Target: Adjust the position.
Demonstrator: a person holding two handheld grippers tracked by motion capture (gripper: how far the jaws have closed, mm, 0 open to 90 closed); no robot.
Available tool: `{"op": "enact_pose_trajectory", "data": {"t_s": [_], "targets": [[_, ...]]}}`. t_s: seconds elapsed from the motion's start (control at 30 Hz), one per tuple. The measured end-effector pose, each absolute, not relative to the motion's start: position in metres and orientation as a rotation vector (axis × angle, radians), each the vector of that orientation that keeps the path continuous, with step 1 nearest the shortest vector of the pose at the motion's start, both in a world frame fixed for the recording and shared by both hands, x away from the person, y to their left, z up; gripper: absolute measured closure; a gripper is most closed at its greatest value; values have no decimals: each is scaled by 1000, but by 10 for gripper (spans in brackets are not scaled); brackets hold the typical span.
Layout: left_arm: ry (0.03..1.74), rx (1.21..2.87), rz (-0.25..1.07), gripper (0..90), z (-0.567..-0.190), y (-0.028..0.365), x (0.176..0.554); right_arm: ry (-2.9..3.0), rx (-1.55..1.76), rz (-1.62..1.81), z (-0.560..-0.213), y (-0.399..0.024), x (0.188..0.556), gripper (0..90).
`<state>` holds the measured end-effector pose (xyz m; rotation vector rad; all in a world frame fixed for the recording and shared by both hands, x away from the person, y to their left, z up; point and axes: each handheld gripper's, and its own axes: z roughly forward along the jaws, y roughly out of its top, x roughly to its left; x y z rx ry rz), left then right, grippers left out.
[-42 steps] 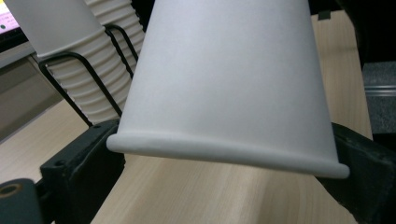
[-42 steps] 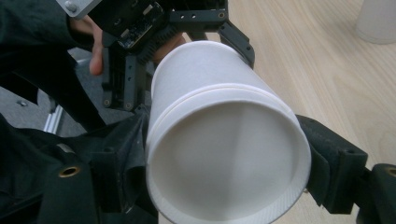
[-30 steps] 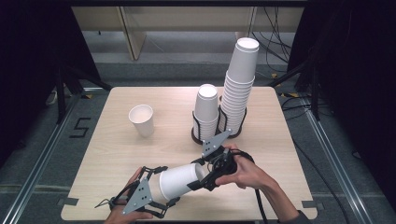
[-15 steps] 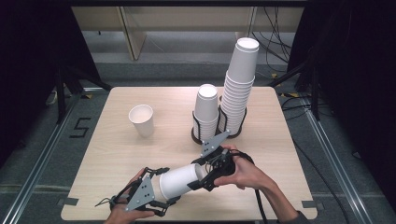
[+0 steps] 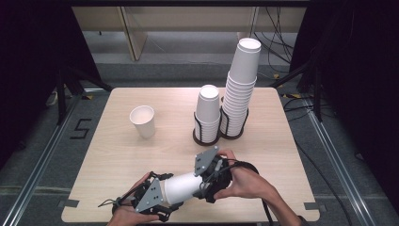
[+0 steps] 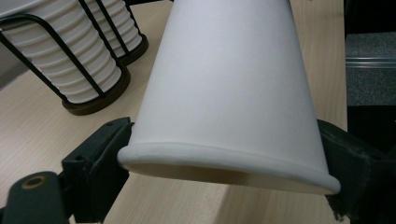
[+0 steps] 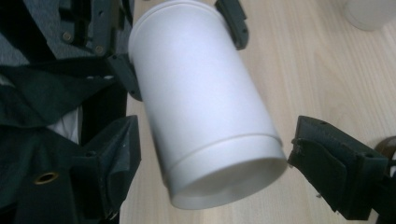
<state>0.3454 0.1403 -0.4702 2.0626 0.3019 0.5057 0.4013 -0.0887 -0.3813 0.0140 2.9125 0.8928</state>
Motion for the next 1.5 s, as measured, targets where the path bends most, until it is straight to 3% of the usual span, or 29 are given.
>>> {"op": "enact_pose_trajectory", "data": {"t_s": [0.57, 0.7, 0.9, 1.13, 1.5], "targets": [[252, 2129, 461, 119, -466, 134, 340, 2904, -176, 556, -407, -61, 385, 173], [251, 2123, 453, 115, -466, 135, 341, 2909, -224, 567, -411, -59, 387, 200], [314, 1952, 404, 48, -472, 142, 345, 2926, -174, 626, -408, -67, 391, 206], [295, 1795, 351, 43, -471, 142, 344, 2962, -274, 934, -406, -79, 404, 208], [270, 1831, 362, 88, -466, 145, 342, 3010, -233, 1014, -411, -80, 405, 206]]}}
